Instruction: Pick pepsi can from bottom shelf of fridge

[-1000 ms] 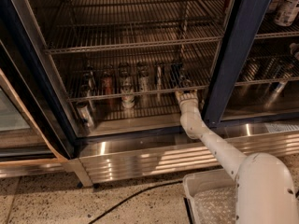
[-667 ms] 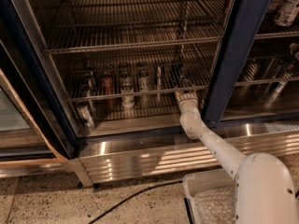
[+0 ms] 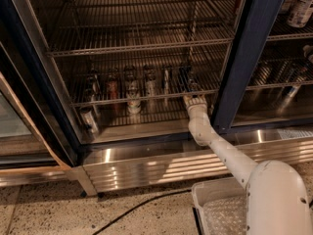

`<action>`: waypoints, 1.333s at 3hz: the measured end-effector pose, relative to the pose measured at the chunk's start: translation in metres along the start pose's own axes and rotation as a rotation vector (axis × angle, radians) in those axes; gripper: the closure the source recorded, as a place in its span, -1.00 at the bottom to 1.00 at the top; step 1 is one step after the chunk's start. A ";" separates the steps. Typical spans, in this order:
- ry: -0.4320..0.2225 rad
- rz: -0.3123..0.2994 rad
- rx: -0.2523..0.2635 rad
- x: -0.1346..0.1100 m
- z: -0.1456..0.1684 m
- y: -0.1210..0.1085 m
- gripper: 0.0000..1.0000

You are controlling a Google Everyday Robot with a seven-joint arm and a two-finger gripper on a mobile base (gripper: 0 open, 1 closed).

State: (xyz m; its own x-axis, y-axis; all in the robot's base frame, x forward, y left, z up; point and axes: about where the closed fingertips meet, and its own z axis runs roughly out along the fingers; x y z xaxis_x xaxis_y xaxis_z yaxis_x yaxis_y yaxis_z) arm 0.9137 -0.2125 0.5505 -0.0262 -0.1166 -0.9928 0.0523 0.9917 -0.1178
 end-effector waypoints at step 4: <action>-0.022 0.126 -0.106 -0.046 -0.048 0.000 1.00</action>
Offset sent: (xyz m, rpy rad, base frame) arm -0.0283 -0.0008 0.0089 0.0415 -0.0060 0.0235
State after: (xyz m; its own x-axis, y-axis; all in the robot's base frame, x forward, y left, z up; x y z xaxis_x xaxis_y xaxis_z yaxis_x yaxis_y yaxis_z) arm 0.8667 -0.2040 0.5974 -0.0043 0.0086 -1.0000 -0.0518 0.9986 0.0089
